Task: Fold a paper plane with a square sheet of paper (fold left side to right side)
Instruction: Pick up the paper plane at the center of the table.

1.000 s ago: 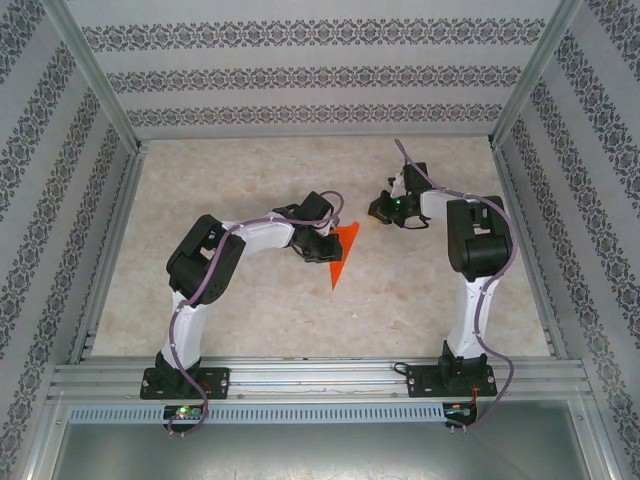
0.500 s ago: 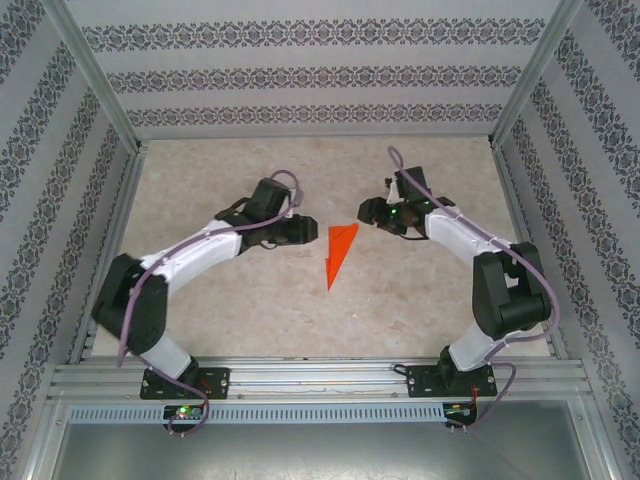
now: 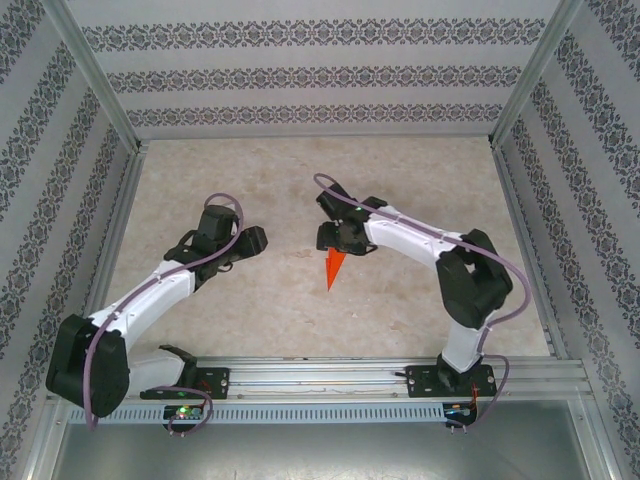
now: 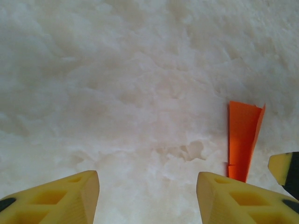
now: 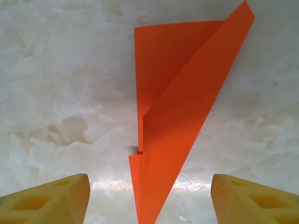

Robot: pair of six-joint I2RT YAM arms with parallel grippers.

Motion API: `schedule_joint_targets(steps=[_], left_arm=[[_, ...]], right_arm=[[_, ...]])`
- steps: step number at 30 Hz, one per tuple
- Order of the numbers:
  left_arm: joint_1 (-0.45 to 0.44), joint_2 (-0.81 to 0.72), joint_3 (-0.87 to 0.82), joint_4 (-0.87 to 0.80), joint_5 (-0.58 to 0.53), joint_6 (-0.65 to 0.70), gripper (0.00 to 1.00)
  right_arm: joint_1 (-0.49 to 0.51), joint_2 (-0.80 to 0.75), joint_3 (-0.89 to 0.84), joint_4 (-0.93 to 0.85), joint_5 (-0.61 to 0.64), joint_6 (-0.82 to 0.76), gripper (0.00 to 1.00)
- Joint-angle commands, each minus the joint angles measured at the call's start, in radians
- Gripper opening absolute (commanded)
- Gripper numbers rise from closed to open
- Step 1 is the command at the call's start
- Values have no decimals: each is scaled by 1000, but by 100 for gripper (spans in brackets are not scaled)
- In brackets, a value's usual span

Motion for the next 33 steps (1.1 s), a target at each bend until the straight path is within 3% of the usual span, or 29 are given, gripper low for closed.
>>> schedule_joint_targets(steps=[1,12,21,33], left_arm=[[19,-30,-24,23,-23,-10,58],[41,-56,-47,-6,-21,26,61],[45,-58,-45,-30,-14,43,62],[62,-107,-18,-97,-9,51,65]], right_arm=[[13,68,85,-149,138,51,68],[20,239,230,-194,142,39,58],[23,269,224,-193,138,52,34],[32,155,170,-182,179,48,0]])
